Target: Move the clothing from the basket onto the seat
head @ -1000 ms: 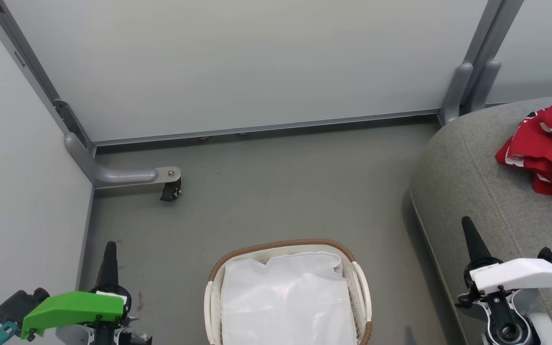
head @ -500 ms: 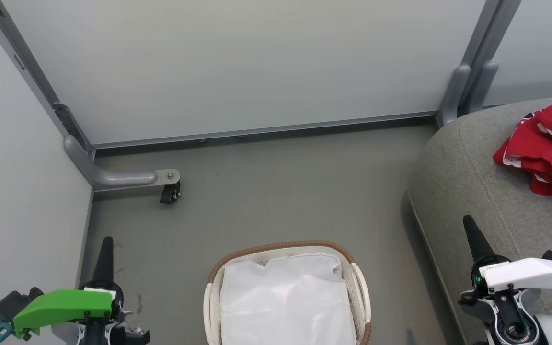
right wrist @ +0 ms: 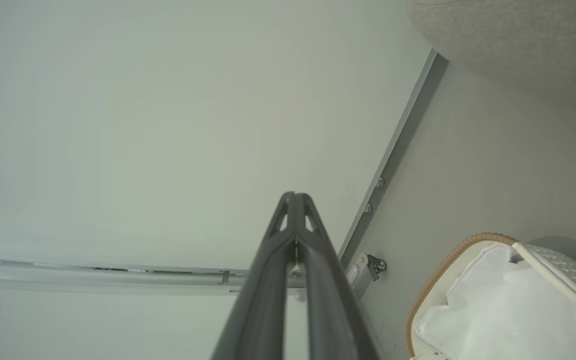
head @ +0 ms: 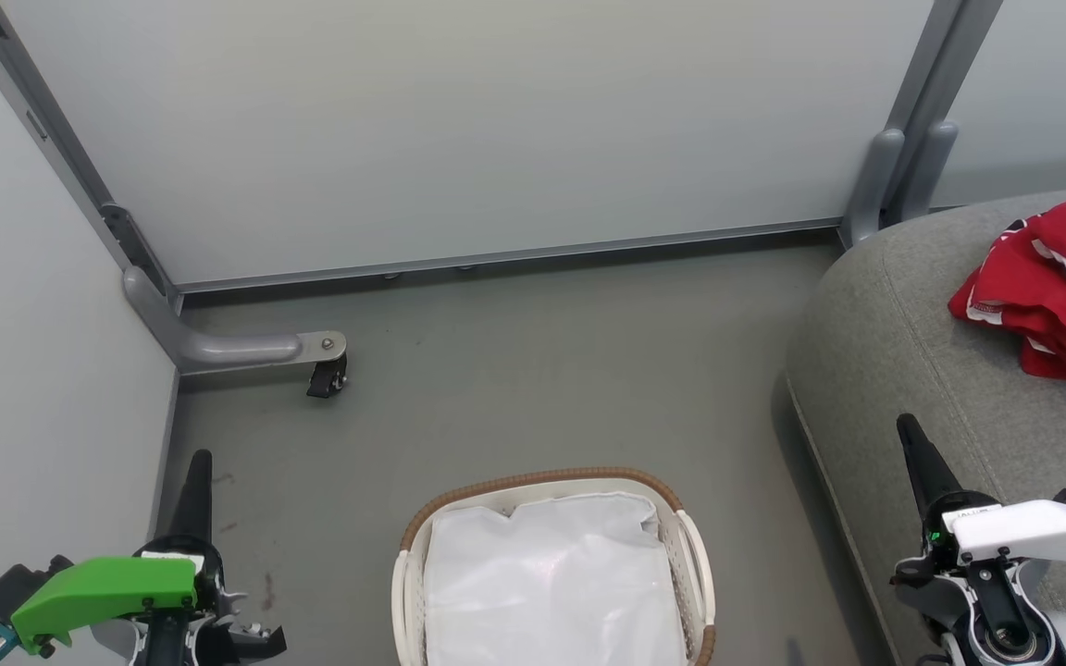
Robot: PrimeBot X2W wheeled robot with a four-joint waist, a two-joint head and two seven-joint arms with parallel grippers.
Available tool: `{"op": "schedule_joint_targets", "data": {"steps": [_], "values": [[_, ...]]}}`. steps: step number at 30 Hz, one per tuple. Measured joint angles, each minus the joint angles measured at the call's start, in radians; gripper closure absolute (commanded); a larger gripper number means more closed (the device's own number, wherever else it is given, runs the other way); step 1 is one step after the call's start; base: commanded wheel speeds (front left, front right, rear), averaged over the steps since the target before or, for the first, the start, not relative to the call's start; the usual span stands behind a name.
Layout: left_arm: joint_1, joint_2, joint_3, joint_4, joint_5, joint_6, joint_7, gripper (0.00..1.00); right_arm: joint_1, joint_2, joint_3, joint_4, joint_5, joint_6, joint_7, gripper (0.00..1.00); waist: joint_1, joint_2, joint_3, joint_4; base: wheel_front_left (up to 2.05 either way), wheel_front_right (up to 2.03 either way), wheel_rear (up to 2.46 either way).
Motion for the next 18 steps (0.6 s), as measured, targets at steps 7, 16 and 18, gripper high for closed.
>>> {"op": "schedule_joint_targets", "data": {"steps": [7,16,18], "values": [[-0.008,0.000,0.008,-0.004,-0.054,-0.001,0.016,1.00,0.003,-0.001,-0.005,-0.007,0.061,0.000,0.016,1.00,0.0000,0.0000,-0.004,-0.002,0.00,0.00,0.00],[-0.009,0.000,0.017,-0.009,-0.114,-0.002,0.034,1.00,0.005,-0.001,-0.011,-0.016,0.127,0.000,0.033,1.00,0.0000,0.0000,-0.008,-0.005,0.00,0.00,0.00],[-0.010,0.000,0.019,-0.011,-0.124,-0.002,0.038,1.00,0.006,-0.001,-0.012,-0.018,0.140,0.000,0.035,1.00,0.0000,0.0000,-0.009,-0.005,0.00,0.00,0.00]]}}
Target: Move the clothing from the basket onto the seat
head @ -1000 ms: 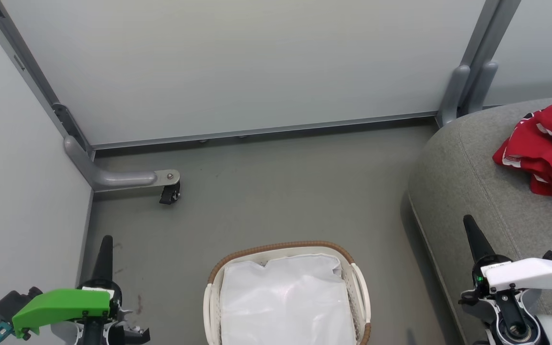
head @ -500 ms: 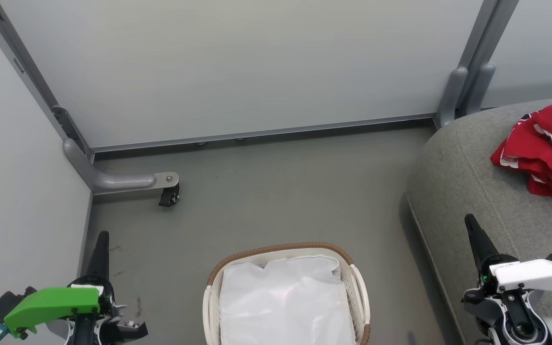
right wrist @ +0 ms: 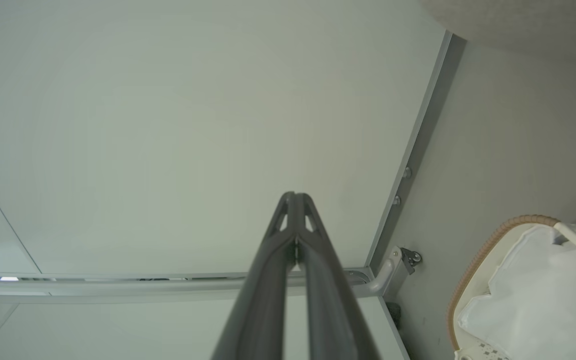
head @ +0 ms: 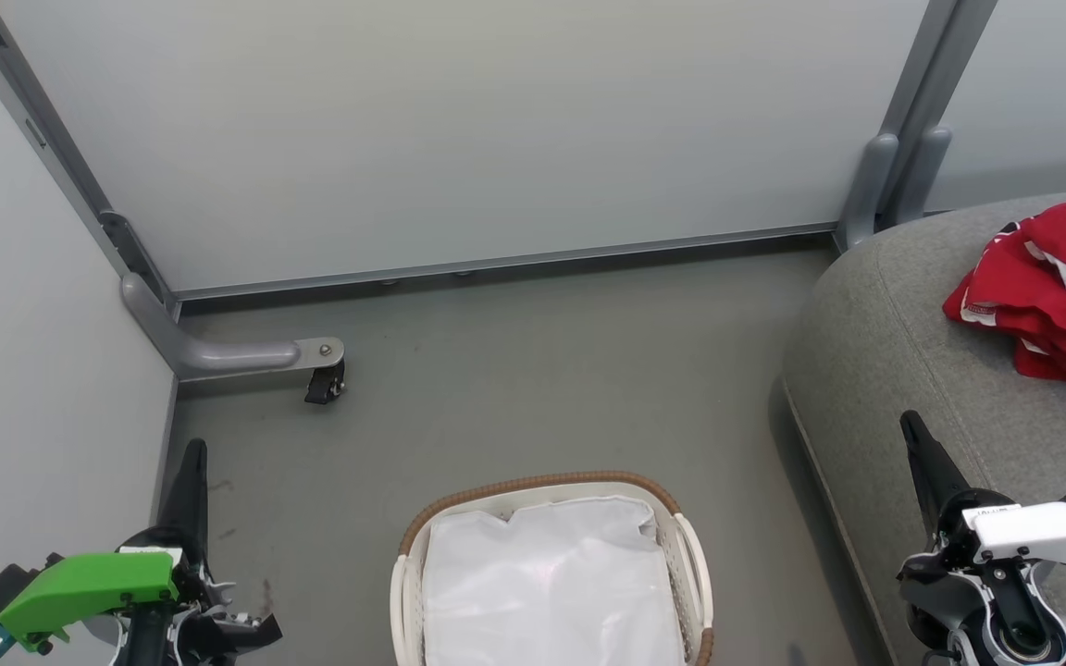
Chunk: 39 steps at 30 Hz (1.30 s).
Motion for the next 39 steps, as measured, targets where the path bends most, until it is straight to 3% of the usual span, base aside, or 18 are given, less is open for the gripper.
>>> {"op": "schedule_joint_targets", "data": {"steps": [9,39], "values": [[-0.006,0.000,0.010,-0.005,-0.053,-0.004,0.013,1.00,0.001,-0.001,-0.004,-0.007,0.059,0.000,0.016,1.00,0.0000,0.0000,-0.004,-0.002,0.00,0.00,0.00],[-0.008,0.000,0.010,-0.007,-0.053,-0.005,0.013,1.00,0.002,-0.001,-0.005,-0.008,0.059,0.000,0.016,1.00,0.0000,0.0000,-0.004,-0.002,0.00,0.00,0.00]]}}
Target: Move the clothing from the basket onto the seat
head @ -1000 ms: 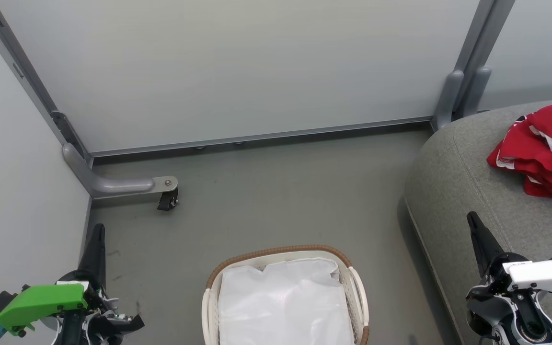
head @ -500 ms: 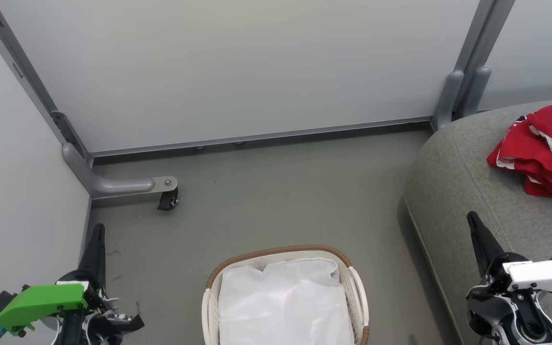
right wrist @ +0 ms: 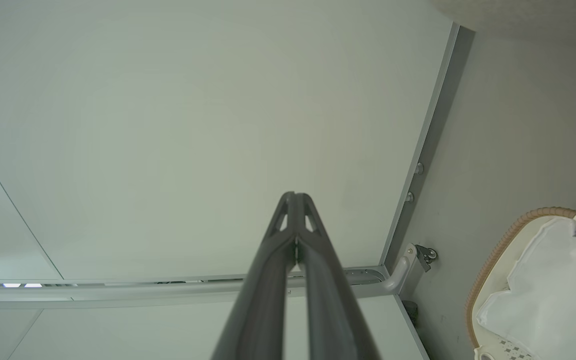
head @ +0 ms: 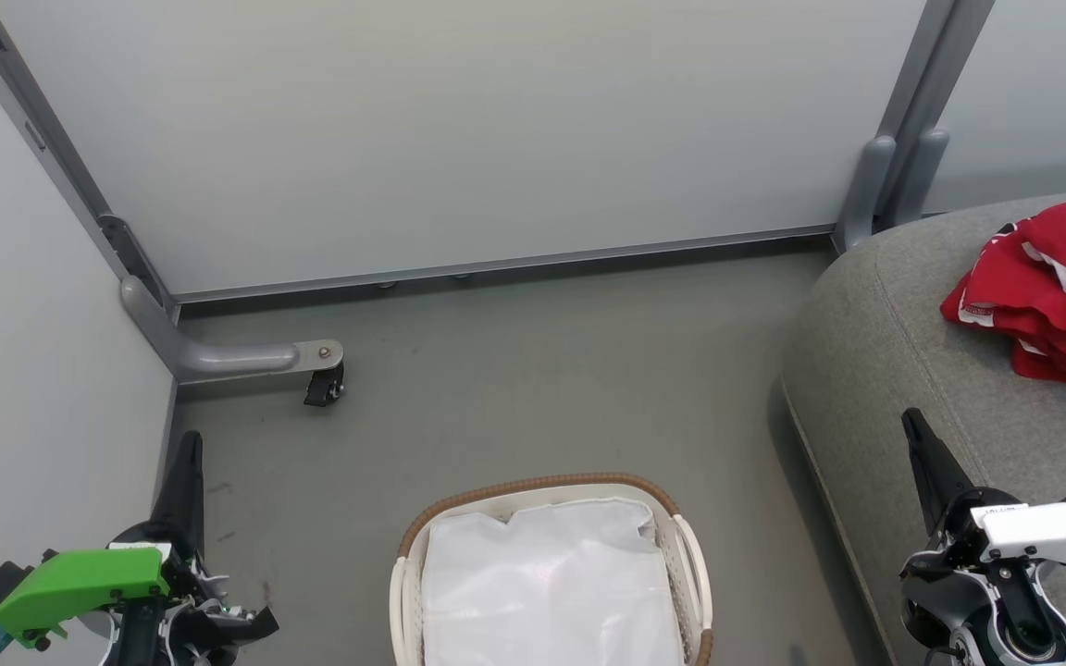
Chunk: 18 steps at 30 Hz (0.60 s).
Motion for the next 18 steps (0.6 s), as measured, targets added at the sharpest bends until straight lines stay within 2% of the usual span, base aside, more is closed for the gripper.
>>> {"op": "schedule_joint_targets", "data": {"steps": [18], "values": [[0.000,0.000,0.000,0.000,0.000,0.000,0.000,1.00,0.000,0.000,0.000,0.000,0.000,0.000,0.000,1.00,0.0000,0.0000,0.000,0.000,0.00,0.00,0.00]]}}
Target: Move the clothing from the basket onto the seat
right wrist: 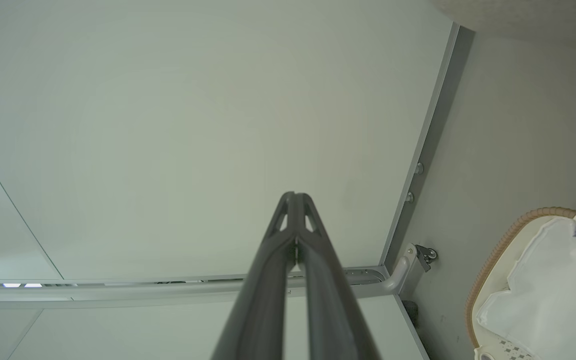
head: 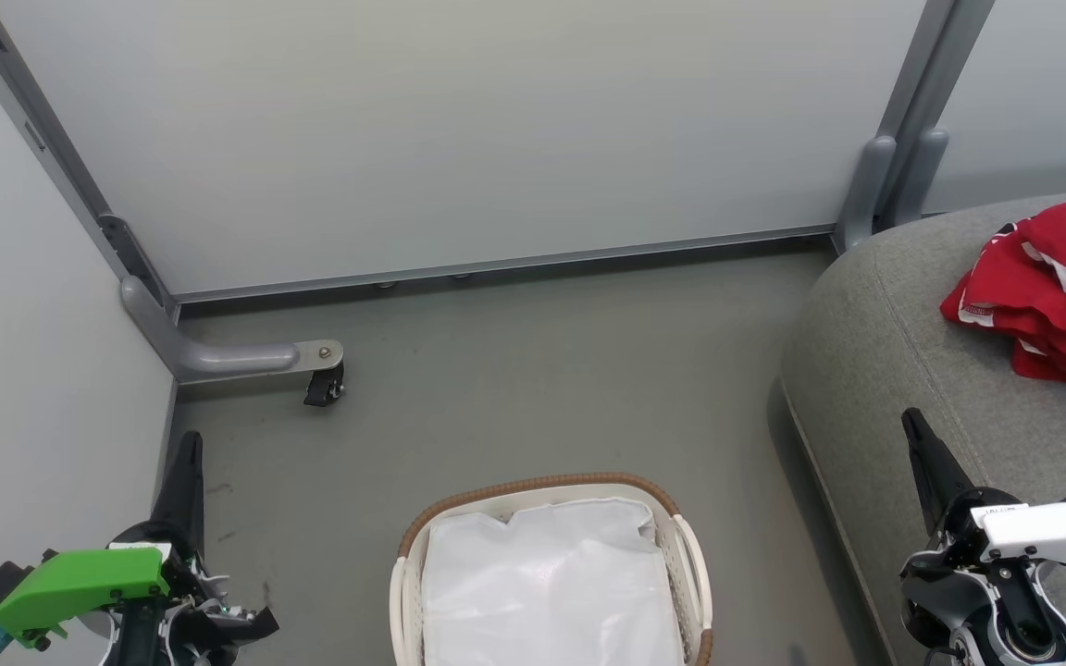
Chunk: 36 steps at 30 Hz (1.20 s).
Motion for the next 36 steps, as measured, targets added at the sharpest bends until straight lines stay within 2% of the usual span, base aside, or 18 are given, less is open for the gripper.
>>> {"op": "schedule_joint_targets", "data": {"steps": [36], "values": [[0.000,0.000,0.000,0.000,0.000,0.000,0.000,1.00,0.000,0.000,0.000,0.000,0.000,0.000,0.000,1.00,0.0000,0.0000,0.000,0.000,0.00,0.00,0.00]]}}
